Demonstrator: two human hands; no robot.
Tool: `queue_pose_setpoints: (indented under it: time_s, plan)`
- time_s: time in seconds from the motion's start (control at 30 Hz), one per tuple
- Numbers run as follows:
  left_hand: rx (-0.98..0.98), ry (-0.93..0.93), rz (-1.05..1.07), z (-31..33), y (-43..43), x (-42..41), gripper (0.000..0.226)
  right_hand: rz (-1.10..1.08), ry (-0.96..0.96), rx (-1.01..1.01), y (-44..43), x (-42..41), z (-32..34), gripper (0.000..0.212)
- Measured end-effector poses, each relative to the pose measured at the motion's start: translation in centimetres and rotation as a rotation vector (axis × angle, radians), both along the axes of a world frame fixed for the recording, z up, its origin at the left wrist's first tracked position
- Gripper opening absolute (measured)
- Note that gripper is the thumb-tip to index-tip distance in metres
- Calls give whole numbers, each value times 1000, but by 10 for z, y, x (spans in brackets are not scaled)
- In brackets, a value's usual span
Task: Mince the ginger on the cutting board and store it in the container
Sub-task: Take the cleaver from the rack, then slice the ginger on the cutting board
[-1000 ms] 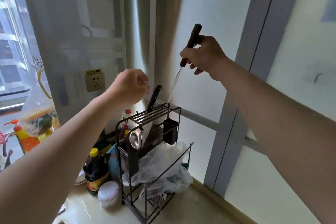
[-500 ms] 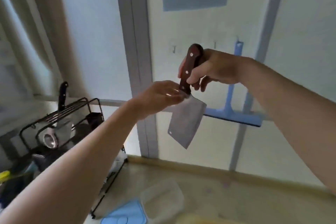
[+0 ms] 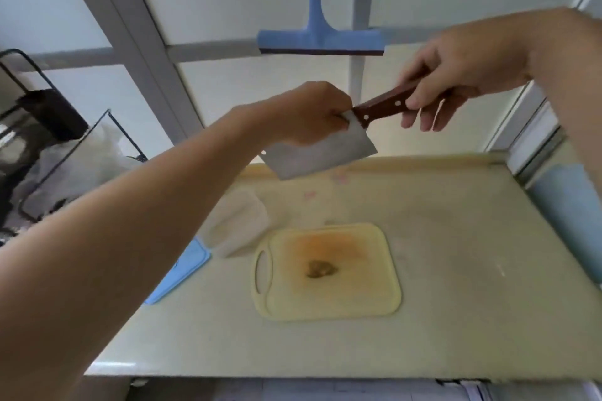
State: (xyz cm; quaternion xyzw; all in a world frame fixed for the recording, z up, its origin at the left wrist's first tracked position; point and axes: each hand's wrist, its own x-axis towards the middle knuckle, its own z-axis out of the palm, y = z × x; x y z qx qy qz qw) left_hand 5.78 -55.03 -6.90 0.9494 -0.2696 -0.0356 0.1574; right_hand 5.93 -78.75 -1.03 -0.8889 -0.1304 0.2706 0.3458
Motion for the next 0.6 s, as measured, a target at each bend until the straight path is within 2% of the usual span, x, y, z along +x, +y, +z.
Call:
queue_pose_setpoints:
  time_s: [0.1,0.2,0.3,0.47,0.53,0.6]
  plan:
    - [99,16,-25,-43,-13,-11,19,67,-24,-359,22,-5,-58,5]
    - [196,17,-41,-95,-18,-19,22,126,-61,-488,46,-14,-127,7]
    - [263,-36,-66,-149,-15,-27,17,163,-105,-478,54,-27,-195,17]
    - [327,-208,-115,-224,-9,-40,21,148,-184,-326,58,-48,-283,29]
    - [241,-319,-127,-240,-2,-44,19,106,-262,-261,55,-58,-304,23]
    - [61,-516,-113,-248,11,-50,21,22,-317,-189,50,-66,-316,19]
